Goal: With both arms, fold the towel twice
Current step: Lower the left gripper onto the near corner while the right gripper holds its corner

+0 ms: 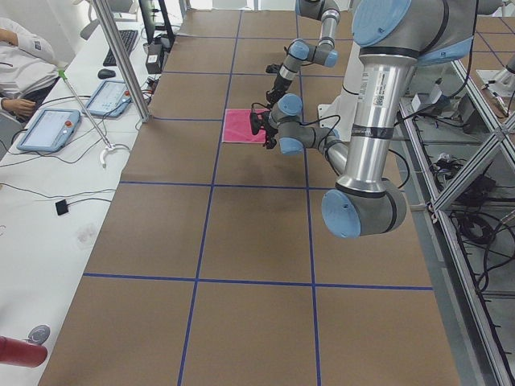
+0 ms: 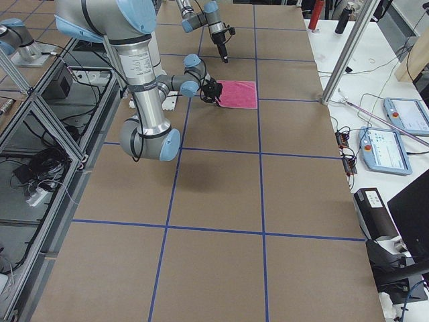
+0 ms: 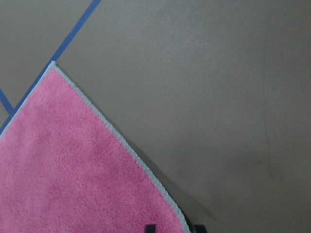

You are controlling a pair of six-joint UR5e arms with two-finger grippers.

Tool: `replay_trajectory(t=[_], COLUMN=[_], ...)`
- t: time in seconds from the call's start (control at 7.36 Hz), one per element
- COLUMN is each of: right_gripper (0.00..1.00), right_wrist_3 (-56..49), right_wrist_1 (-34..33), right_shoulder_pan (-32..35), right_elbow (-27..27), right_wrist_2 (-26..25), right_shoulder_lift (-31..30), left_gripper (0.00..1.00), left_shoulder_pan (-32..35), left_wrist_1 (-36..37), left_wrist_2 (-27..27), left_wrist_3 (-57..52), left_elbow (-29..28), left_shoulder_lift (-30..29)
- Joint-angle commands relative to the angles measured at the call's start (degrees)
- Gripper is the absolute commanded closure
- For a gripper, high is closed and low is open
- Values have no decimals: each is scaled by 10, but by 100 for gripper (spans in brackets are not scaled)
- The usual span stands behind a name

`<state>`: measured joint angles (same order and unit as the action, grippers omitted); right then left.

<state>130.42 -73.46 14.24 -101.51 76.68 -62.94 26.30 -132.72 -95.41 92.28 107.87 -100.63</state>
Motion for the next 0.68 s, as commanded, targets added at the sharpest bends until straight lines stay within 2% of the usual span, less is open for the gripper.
replay_trajectory(t=[0.0,0.27,0.54], right_gripper=[100,100,100], right_wrist_3=[4,4,4], right_wrist_1=[0,0,0], right_shoulder_pan=[0,0,0], right_elbow=[-5,-6,-7], right_wrist_2=[-5,-13,-13], right_shoulder_lift=[0,0,0], left_gripper=[1,13,18], left_shoulder_pan=[-12,-37,-53], left_wrist_1=[0,0,0], left_wrist_2=[16,33,36], left_wrist_3=[1,55,81], left_elbow=[-9,-10,-21], left_shoulder_lift=[-4,-6,-23])
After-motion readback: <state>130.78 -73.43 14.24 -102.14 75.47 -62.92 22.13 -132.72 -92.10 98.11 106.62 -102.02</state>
